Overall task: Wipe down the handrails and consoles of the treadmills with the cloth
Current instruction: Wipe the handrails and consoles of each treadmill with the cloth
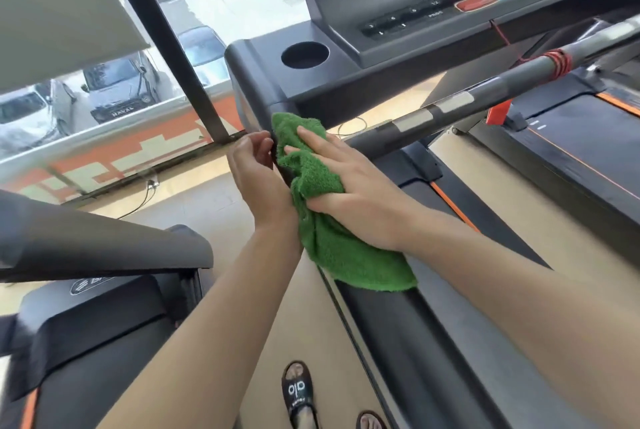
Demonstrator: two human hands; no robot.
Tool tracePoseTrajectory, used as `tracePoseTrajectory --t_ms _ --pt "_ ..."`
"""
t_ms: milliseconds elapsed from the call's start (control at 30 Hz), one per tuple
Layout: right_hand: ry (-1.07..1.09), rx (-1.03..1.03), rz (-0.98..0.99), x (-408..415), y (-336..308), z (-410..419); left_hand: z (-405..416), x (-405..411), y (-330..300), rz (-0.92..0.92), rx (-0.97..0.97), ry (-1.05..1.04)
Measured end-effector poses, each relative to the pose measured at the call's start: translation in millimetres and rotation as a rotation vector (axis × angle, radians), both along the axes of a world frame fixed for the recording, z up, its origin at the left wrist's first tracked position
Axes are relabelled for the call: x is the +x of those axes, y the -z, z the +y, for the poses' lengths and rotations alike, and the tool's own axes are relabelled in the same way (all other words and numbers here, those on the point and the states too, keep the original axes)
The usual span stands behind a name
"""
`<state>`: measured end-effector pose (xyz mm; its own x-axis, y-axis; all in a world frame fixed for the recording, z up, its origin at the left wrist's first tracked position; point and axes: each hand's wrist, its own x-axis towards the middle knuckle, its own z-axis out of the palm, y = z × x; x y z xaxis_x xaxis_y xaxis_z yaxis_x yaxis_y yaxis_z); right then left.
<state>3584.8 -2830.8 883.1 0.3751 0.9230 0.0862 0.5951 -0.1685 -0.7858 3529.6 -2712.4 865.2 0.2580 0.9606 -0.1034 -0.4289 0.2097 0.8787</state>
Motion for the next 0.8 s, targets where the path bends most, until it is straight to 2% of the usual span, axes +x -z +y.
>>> tracePoseTrajectory --t_ms 100,267,433,567,700,800 --pt "0.004 0.011 -0.05 5 -1 12 9 -2 -2 -0.084 -0.127 0.036" --pt "-0.006 -0.034 -0.035 -29 -2 -38 37 -1 -10 -0.063 -0.168 0.087" --pt "-0.072 -0.108 -0.422 -51 -3 -69 79 12 -13 0.022 -0.105 0.173" --pt "-0.173 -0.273 -0.623 -30 -19 -5 105 16 -9 0.059 -0.101 0.246" --pt "-0.116 -0.408 -0.853 0 -34 93 124 11 -8 0.104 -0.085 0.238" --pt "-0.081 -0.592 -1.096 10 -37 161 138 2 -2 0.14 -0.072 0.192"
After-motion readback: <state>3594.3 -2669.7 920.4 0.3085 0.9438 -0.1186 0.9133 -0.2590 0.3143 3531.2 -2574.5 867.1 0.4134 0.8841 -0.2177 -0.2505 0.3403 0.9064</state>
